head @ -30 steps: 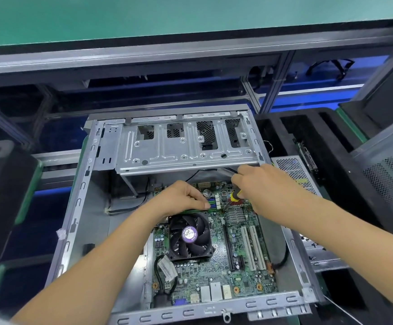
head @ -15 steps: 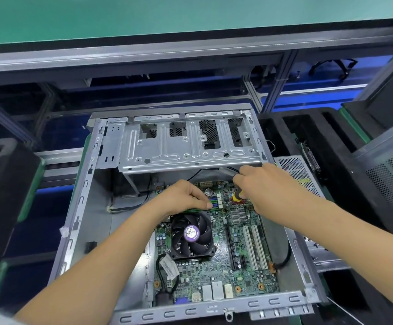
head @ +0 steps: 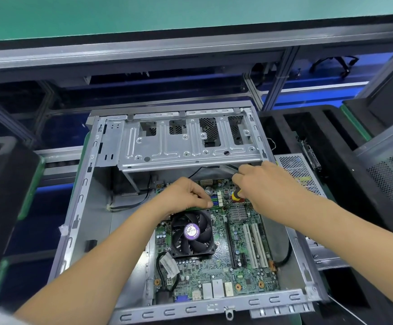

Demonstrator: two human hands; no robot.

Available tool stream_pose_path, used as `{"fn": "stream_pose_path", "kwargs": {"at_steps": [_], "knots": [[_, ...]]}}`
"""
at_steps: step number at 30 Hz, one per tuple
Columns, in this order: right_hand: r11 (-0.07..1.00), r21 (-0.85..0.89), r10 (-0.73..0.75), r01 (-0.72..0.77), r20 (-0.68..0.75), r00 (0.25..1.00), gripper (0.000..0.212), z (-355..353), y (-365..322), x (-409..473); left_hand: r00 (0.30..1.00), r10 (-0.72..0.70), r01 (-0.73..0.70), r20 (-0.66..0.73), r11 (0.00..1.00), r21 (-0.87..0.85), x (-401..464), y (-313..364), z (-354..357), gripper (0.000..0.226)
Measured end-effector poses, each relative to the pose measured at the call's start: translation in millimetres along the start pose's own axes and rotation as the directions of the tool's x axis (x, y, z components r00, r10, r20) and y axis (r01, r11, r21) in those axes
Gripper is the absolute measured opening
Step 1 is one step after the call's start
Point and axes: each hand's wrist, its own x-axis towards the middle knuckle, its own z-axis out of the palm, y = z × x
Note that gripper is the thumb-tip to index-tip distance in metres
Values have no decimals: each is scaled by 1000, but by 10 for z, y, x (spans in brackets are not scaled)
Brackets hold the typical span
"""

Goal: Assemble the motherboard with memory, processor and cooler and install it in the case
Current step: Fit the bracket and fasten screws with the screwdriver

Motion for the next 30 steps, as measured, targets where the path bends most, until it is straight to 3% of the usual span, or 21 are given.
{"fn": "stream_pose_path", "kwargs": {"at_steps": [3,7,12,16,19,21,24,27,30], "knots": [[1000,9,-12,12,11,1000,19,-16,17,42,987,139,-138,-84,990,24,16,110,59,17],[1000,-5,26,-26,-11,1000,37,-70,3,90,943,312,-308,-113,950,51,59,359,185,21],[990,140,16,-35,131,991,33,-178,-19,78,927,356,-341,-123,932,122,84,310,221,16],[998,10,55,-56,57,997,23,-222,-46,107,923,356,-340,-146,932,123,90,313,245,34],[992,-110,67,-61,50,997,33,-220,-108,142,916,361,-360,-174,932,37,91,350,300,27],[991,-111,84,-78,52,995,25,-242,-107,117,914,374,-379,-155,925,-3,94,347,308,20],[998,-29,49,-48,40,998,33,-312,-37,22,917,385,-385,-104,923,22,93,298,265,22],[997,-67,26,-24,34,999,22,-350,-81,60,908,412,-415,-76,909,-37,63,282,266,28],[990,-88,118,-112,70,991,34,-374,-113,119,890,444,-455,-107,880,-137,54,307,293,25]]}}
